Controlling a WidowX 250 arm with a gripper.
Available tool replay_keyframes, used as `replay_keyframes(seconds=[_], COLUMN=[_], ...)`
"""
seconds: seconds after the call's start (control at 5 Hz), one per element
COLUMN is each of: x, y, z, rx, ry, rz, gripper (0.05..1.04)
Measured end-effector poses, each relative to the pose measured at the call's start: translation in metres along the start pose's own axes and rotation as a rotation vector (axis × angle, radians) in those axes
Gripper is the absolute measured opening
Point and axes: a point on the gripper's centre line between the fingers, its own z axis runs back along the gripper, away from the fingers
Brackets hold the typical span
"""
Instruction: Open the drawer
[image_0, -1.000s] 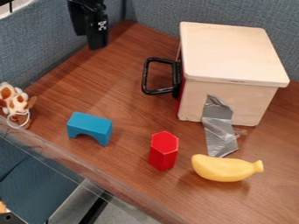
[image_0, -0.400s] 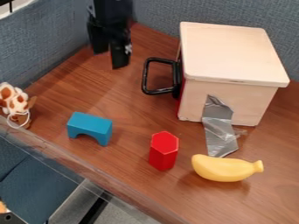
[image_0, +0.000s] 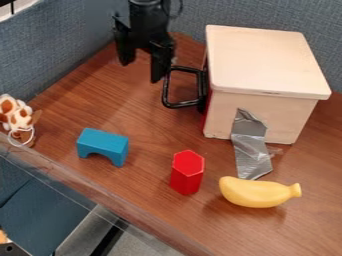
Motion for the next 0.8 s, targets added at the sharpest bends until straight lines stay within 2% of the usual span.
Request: replay_keyframes(seconds=[0.4, 0.8], x=[0.011, 0.024], y=[-0.002, 0.001], z=[0.003, 0.003], rx=[0.020, 0.039], ry=[-0.042, -0.125], rz=[0.107, 0.215], gripper=[0.998, 0.998])
